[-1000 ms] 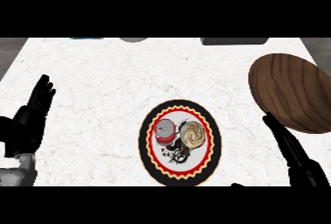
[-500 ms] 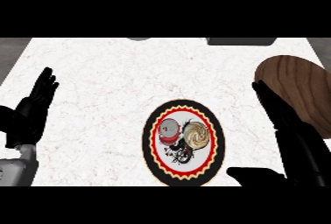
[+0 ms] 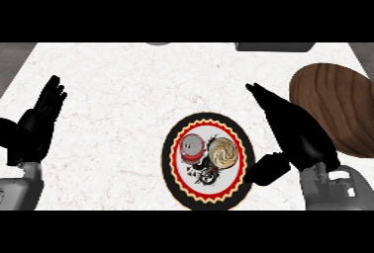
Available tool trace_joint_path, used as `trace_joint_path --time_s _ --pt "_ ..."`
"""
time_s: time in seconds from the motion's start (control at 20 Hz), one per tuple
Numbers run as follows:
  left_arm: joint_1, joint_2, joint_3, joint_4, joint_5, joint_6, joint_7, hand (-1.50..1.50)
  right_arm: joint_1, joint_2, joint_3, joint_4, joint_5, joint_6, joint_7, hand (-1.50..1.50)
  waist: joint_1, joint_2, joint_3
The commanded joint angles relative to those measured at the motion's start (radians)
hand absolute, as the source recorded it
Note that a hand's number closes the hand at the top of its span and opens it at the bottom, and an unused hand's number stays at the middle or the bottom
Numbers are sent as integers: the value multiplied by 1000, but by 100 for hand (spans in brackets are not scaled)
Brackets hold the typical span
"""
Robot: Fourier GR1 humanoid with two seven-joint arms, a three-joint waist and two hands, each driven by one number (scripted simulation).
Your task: Pick the cupcake from the plate and place it in the bowl
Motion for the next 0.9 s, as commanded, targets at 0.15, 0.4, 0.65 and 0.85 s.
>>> trace_joint_path --time_s 0.15,0.4,0.65,0.85 --pt "37 0 9 -52 -9 -3 20 0 -63 37 -8 183 -133 170 63 -150 -5 -3 2" --pt "-23 -2 27 1 -15 -6 11 0 -103 76 59 309 -125 197 119 -150 -10 -2 1" --pt "49 -26 28 -29 -11 -17 -13 0 -108 69 92 340 -80 202 107 -150 -11 -4 1" --pt "19 -30 27 -46 -30 -12 38 0 -104 85 151 298 76 124 56 -150 -15 -5 2"
